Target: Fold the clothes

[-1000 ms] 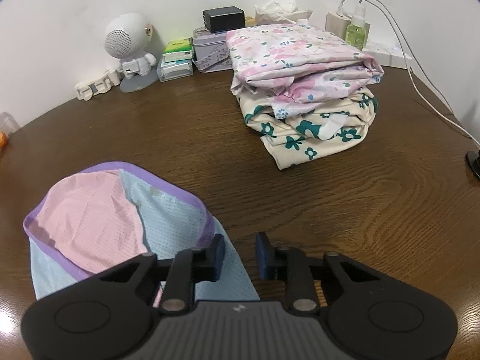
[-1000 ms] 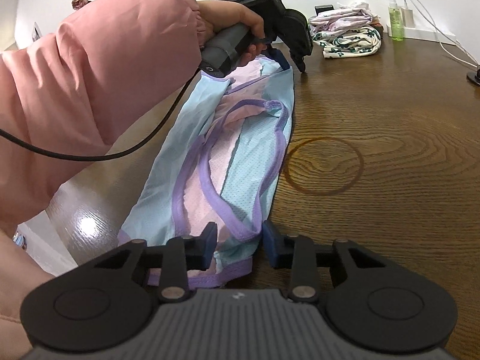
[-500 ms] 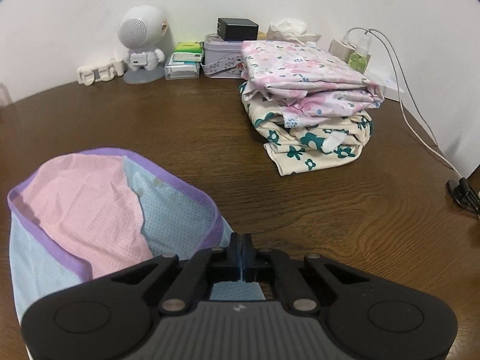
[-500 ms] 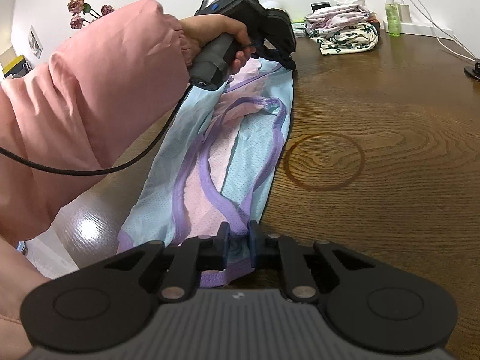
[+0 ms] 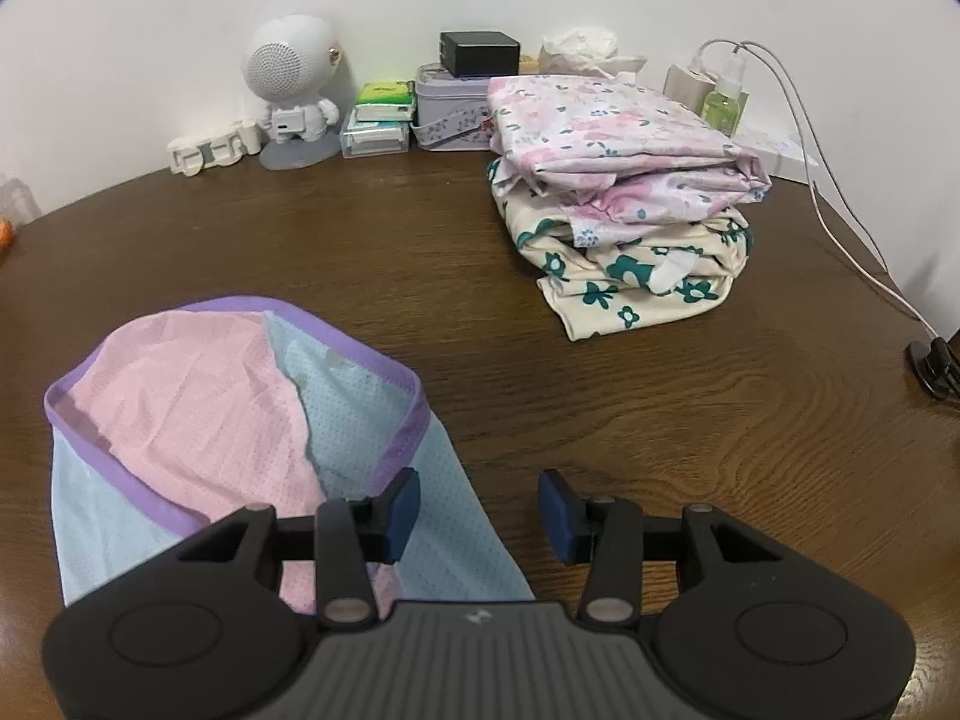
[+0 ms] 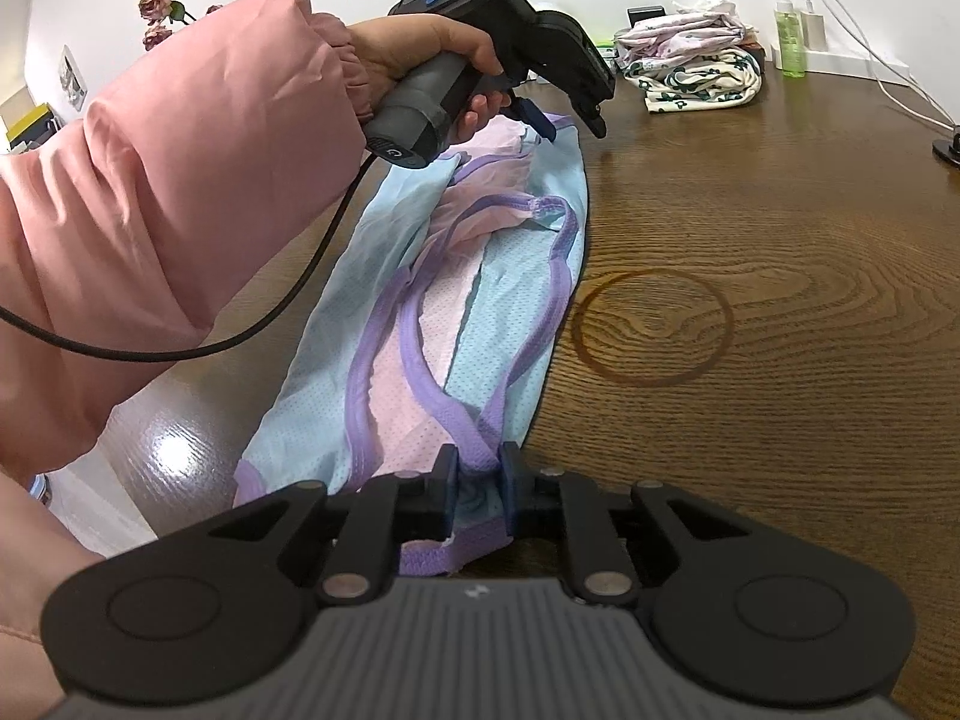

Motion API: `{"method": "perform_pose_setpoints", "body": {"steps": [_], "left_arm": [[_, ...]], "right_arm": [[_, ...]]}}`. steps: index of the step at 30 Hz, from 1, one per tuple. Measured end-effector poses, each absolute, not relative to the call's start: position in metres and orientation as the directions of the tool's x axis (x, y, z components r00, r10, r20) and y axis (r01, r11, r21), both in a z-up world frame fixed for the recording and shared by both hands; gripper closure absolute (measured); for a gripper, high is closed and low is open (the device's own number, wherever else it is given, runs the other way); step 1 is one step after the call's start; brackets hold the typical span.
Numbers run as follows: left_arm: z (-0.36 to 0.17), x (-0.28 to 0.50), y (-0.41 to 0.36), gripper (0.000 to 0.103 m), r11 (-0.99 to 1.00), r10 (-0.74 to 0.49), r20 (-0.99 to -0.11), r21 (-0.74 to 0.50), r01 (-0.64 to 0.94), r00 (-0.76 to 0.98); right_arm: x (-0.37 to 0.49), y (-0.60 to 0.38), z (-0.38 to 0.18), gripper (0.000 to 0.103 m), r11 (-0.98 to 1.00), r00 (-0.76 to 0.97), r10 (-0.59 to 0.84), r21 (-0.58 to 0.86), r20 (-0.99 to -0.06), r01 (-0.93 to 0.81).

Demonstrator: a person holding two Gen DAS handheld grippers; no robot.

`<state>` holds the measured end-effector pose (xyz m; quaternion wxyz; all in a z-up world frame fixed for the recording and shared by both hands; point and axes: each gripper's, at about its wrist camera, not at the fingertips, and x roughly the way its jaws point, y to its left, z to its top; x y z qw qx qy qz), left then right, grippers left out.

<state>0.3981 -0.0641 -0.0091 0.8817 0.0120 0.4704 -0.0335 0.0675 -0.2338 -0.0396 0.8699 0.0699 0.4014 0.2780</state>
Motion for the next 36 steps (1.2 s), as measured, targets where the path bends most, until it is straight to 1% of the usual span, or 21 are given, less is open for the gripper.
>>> {"method": "perform_pose_setpoints", "body": {"steps": [2, 3, 5, 6, 7, 8, 9, 14, 16, 18, 25, 28, 30, 33, 36], "left_arm": [[-0.013, 0.399, -0.066, 0.062, 0.997, -0.028, -0.836, 0.013, 0.072, 0.548], [-0.015, 0.398, -0.066, 0.061, 0.997, -0.021, -0.836, 0.023, 0.074, 0.548], [-0.016, 0.395, -0.066, 0.062, 0.997, -0.021, -0.821, 0.027, 0.075, 0.57], [-0.017, 0.394, -0.066, 0.069, 0.997, -0.022, -0.816, 0.026, 0.074, 0.578], [-0.017, 0.394, -0.064, 0.086, 0.997, -0.02, -0.811, 0.027, 0.072, 0.584], [-0.017, 0.394, -0.063, 0.096, 0.997, -0.021, -0.807, 0.025, 0.069, 0.59], [-0.017, 0.394, -0.061, 0.102, 0.998, -0.028, -0.805, 0.013, 0.064, 0.592], [-0.018, 0.392, -0.05, 0.103, 0.997, -0.081, -0.792, -0.061, 0.054, 0.606], [-0.016, 0.393, -0.043, 0.103, 0.992, -0.121, -0.787, -0.116, 0.047, 0.605], [-0.011, 0.392, -0.035, 0.103, 0.986, -0.153, -0.773, -0.157, 0.048, 0.616], [0.029, 0.377, 0.015, 0.103, 0.94, -0.295, -0.681, -0.332, 0.076, 0.671], [0.045, 0.363, 0.046, 0.103, 0.922, -0.328, -0.638, -0.378, 0.087, 0.697], [0.051, 0.351, 0.071, 0.103, 0.909, -0.343, -0.611, -0.406, 0.089, 0.714], [0.049, 0.328, 0.105, 0.103, 0.899, -0.35, -0.589, -0.43, 0.084, 0.728], [0.035, 0.311, 0.134, 0.103, 0.894, -0.339, -0.589, -0.444, 0.058, 0.734]], "right_arm": [[0.067, -0.234, -0.04, 0.088, 0.835, 0.524, 0.541, 0.344, -0.658, -0.43], [0.067, -0.234, -0.04, 0.088, 0.835, 0.524, 0.541, 0.344, -0.658, -0.431], [0.067, -0.234, -0.04, 0.088, 0.833, 0.525, 0.543, 0.345, -0.656, -0.432], [0.066, -0.234, -0.04, 0.088, 0.833, 0.525, 0.544, 0.346, -0.655, -0.432], [0.066, -0.234, -0.04, 0.088, 0.833, 0.525, 0.544, 0.347, -0.654, -0.431], [0.066, -0.234, -0.04, 0.088, 0.833, 0.525, 0.544, 0.347, -0.654, -0.431], [0.066, -0.234, -0.04, 0.088, 0.833, 0.525, 0.545, 0.348, -0.653, -0.431], [0.066, -0.235, -0.04, 0.088, 0.832, 0.525, 0.547, 0.354, -0.652, -0.427], [0.067, -0.234, -0.039, 0.091, 0.833, 0.526, 0.546, 0.356, -0.652, -0.423], [0.067, -0.235, -0.037, 0.095, 0.829, 0.525, 0.555, 0.37, -0.645, -0.42], [0.065, -0.234, -0.01, 0.097, 0.806, 0.545, 0.589, 0.382, -0.597, -0.452], [0.058, -0.22, 0.015, 0.097, 0.785, 0.557, 0.609, 0.328, -0.565, -0.525], [0.054, -0.205, 0.025, 0.097, 0.756, 0.531, 0.632, 0.298, -0.564, -0.583], [0.052, -0.176, 0.026, 0.097, 0.72, 0.471, 0.634, 0.246, -0.614, -0.649], [0.052, -0.153, 0.016, 0.097, 0.692, 0.401, 0.608, 0.21, -0.686, -0.691]]}}
